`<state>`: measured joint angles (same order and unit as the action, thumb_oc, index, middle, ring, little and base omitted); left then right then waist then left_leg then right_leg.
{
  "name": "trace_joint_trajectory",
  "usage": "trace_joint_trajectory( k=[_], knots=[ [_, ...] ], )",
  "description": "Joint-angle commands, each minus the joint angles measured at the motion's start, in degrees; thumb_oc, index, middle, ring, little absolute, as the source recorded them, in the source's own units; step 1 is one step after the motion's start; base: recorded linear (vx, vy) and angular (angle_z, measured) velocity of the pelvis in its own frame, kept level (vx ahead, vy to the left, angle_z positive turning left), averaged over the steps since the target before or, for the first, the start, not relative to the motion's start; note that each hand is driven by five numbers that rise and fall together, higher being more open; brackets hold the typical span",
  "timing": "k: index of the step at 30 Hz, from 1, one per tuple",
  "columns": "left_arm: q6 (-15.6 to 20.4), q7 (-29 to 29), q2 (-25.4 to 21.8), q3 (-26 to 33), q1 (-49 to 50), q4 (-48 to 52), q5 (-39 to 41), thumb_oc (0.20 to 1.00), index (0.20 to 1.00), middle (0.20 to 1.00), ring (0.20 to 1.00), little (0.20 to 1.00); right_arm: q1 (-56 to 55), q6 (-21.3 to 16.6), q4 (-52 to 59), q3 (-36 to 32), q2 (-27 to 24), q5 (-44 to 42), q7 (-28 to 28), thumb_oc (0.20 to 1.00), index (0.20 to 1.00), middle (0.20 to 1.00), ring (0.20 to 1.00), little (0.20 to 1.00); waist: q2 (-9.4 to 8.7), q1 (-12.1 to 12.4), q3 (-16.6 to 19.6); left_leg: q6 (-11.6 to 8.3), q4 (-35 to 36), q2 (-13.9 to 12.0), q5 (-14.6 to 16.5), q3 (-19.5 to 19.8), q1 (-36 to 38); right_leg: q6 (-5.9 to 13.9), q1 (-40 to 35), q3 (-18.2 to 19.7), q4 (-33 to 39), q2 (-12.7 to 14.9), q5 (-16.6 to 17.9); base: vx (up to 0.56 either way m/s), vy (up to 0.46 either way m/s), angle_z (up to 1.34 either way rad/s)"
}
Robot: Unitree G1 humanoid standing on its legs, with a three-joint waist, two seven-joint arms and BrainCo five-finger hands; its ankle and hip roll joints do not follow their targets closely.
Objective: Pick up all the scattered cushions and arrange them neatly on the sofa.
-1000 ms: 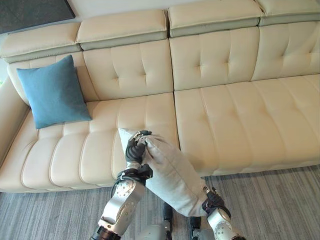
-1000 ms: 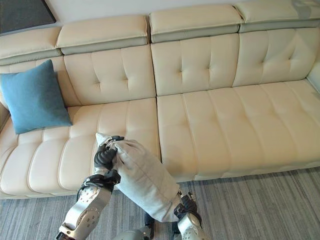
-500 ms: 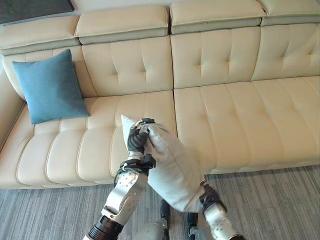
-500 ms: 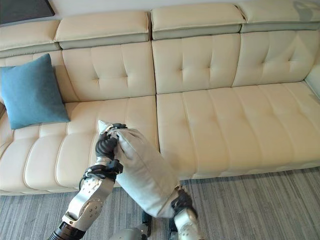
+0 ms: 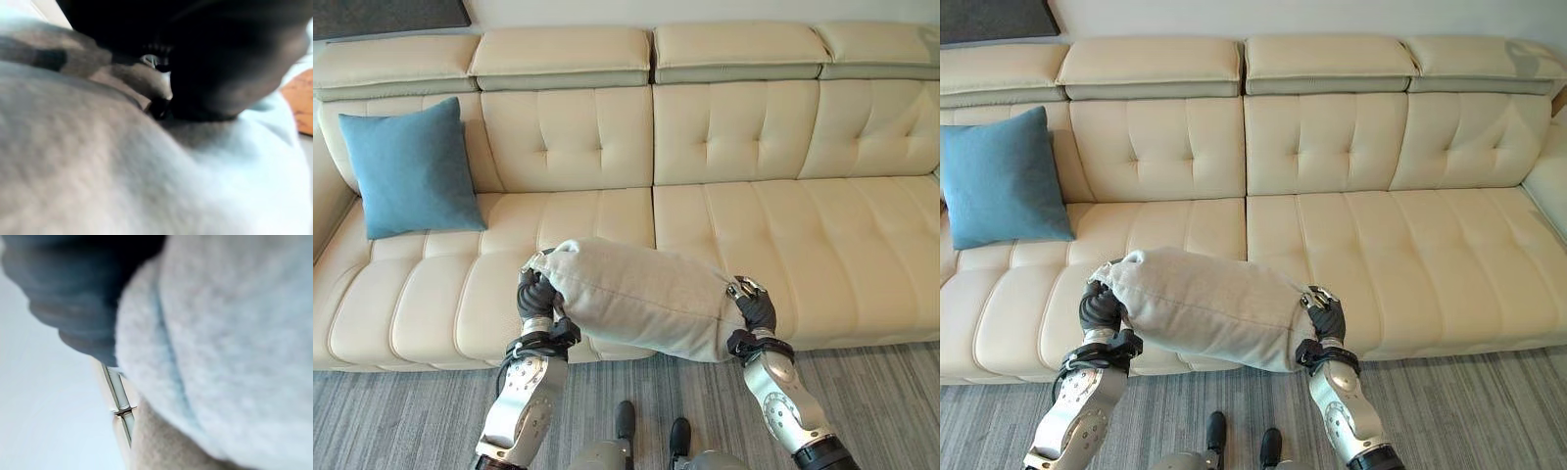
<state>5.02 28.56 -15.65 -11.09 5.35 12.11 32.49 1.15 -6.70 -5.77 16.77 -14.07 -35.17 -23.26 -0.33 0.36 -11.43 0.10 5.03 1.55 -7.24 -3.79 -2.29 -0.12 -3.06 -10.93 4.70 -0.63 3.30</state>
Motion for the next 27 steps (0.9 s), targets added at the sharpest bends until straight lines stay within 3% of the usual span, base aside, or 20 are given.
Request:
trace_joint_trajectory(
  k=[1, 7, 15, 18, 21, 25, 27],
  knots=[
    [1.3, -4.8, -0.7, -2.5, -0.2, 2.4, -4.4, 0.2, 0.2, 0.2, 0.2, 0.2, 1.8, -3.7, 12.2, -1.1, 2.0, 4.0, 3.4, 0.2, 0.2, 0.2, 0.2, 0.2, -1.15, -0.8, 5.5, -3.08, 0.0, -1.8, 10.5, -2.8, 6.7, 5.82, -1.9, -0.9, 0.3, 2.4, -8.7, 0.01, -0.011, -0.06],
    [-0.1, -8.3, -1.9, -2.2, 2.7, 1.9, -6.4, 0.2, 0.2, 0.2, 0.2, 0.2, -0.1, -1.8, 19.2, -2.9, -3.2, 9.5, 8.1, 0.2, 0.2, 0.2, 0.2, 0.2, -1.44, -1.2, 5.3, -3.01, 0.0, -2.1, 11.0, -2.5, 7.6, 5.4, -2.8, -0.7, 0.3, 1.9, -9.5, 0.02, -0.05, -0.02],
    [-0.2, -9.0, -1.9, -1.9, 3.5, 0.8, -6.9, 0.2, 0.2, 0.2, 0.2, 0.2, 0.3, -2.1, 22.4, -5.4, -5.1, 12.6, 8.2, 0.2, 0.2, 0.2, 0.2, 0.2, -1.79, -1.1, 3.8, -2.7, -0.5, -2.7, 10.0, -1.9, 8.8, 4.32, -4.1, -0.3, 0.3, 1.0, -10.6, 0.01, -0.098, 0.0],
    [0.7, -8.6, -1.9, -2.3, 1.5, 0.7, -6.1, 0.2, 0.2, 0.2, 0.2, 0.2, 2.8, -2.6, 22.0, -4.8, -5.3, 12.9, 7.5, 0.2, 0.2, 0.2, 0.2, 0.2, -2.63, -0.8, 1.3, -3.02, -11.0, -2.3, 11.4, -0.1, 2.4, 3.16, -3.8, -1.0, 0.3, 1.5, -10.5, -0.08, -0.124, 0.06],
    [1.3, -8.4, -1.7, -2.5, 0.5, 0.9, -5.4, 0.2, 0.2, 0.2, 0.2, 0.2, 4.3, -2.5, 22.1, -4.1, -5.9, 13.5, 7.5, 0.2, 0.2, 0.2, 0.2, 0.2, -2.86, -0.3, -0.2, -4.28, -22.1, -1.3, 9.1, 1.4, -4.6, 2.43, -3.8, -2.1, 0.3, 1.9, -10.5, -0.03, -0.065, 0.19],
    [1.4, -8.5, -1.1, -2.7, 0.3, 1.1, -5.7, 0.2, 0.2, 0.2, 0.2, 0.2, 6.2, -2.2, 21.3, -3.0, -6.0, 14.5, 7.3, 0.2, 0.2, 0.2, 0.2, 0.2, -2.98, 0.2, 0.3, -3.24, -16.2, 0.5, 8.8, 2.9, -8.4, 2.69, -3.6, -3.1, 0.3, 2.4, -11.4, 0.09, 0.007, 0.23],
    [1.2, -8.4, -0.9, -3.1, 0.2, 1.1, -6.2, 0.2, 0.2, 0.2, 0.2, 0.2, 6.6, -2.0, 20.9, -2.5, -6.1, 15.4, 7.0, 0.2, 0.2, 0.2, 0.2, 0.2, -2.85, 0.4, 0.8, -3.15, -9.1, 0.6, 5.3, 2.7, -9.3, 2.92, -3.9, -3.3, 0.3, 2.0, -11.8, 0.17, 0.055, 0.26]
  ],
)
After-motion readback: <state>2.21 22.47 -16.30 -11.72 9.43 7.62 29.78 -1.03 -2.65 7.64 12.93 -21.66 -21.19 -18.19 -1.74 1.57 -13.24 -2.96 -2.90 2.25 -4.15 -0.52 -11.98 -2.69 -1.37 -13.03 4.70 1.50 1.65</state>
